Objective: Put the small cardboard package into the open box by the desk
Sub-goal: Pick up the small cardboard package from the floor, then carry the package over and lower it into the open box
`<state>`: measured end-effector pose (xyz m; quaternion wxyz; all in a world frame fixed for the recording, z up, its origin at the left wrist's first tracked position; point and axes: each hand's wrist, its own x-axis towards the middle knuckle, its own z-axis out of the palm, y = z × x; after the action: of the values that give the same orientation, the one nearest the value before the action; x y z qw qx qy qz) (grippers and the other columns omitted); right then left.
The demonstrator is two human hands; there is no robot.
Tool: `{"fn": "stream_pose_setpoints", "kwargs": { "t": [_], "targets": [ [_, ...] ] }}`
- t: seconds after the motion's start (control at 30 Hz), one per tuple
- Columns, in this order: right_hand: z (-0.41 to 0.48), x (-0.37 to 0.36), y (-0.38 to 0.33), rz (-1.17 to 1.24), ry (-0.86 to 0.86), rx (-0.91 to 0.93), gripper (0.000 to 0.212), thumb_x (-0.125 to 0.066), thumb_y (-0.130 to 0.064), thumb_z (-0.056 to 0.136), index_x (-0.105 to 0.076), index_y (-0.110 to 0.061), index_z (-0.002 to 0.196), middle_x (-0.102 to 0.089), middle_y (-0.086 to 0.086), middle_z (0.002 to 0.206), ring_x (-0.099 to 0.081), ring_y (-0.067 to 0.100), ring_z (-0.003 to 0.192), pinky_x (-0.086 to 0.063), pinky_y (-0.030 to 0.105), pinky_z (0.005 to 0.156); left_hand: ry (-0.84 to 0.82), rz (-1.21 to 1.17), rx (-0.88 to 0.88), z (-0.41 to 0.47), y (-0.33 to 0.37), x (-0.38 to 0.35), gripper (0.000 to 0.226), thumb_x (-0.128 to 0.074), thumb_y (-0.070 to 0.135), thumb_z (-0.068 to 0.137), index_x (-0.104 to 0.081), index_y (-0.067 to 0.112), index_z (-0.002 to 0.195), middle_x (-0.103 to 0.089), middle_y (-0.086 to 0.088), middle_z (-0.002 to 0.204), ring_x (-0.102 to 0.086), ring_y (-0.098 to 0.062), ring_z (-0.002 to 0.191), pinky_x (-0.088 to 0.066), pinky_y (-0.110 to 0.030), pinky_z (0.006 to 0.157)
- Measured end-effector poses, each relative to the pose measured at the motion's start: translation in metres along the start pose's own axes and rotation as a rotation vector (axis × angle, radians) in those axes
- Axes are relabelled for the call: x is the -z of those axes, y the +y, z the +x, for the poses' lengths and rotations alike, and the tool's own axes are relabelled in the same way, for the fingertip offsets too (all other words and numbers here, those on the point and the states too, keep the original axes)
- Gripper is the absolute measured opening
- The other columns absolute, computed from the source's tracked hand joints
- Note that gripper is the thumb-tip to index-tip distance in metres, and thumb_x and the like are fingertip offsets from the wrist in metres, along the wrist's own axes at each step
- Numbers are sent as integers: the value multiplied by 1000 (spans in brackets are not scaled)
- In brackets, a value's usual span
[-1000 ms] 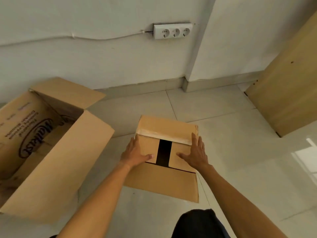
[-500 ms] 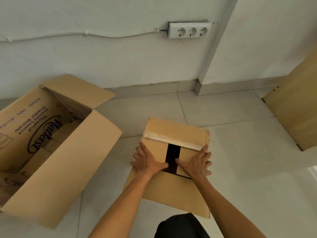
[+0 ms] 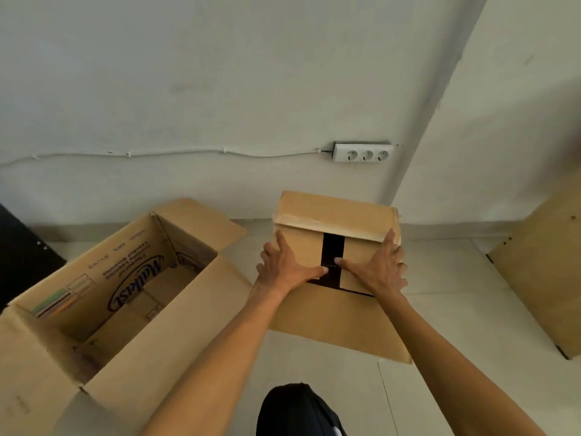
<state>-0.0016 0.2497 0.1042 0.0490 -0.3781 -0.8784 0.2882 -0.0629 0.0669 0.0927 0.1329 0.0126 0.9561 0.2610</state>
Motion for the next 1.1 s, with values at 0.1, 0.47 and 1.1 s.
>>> {"fn": "stream_pose_setpoints", "kwargs": {
  "t": [0.1, 0.47, 1.1],
  "targets": [
    [-12, 16, -52, 52, -18, 92, 137, -66, -90, 46, -1, -35, 154, -16, 18, 162, -30, 49, 140, -34, 68, 103, 89, -31, 19, -8, -3, 59, 153, -74, 90, 49, 3, 20, 161, -25, -21, 155, -31, -41, 143, -35, -56, 109],
    [-85, -5, -222, 207, -192, 606, 100, -71, -54, 78, -15, -25, 155, -38, 19, 148, -35, 43, 136, -37, 52, 106, 304, -58, 132, -55, -131, 245, 129, -83, 77, 57, -23, 15, 154, -39, -20, 144, -48, -41, 130, -45, -48, 102],
    [-129, -207, -330, -72, -568, 946, 90, -74, -50, 77, -32, -20, 150, -44, 13, 150, -39, 36, 139, -35, 47, 114, 330, -286, 580, -67, -332, 189, 101, -73, 77, 69, -37, 17, 143, -43, -16, 148, -47, -36, 132, -46, -46, 103]
  ]
}}
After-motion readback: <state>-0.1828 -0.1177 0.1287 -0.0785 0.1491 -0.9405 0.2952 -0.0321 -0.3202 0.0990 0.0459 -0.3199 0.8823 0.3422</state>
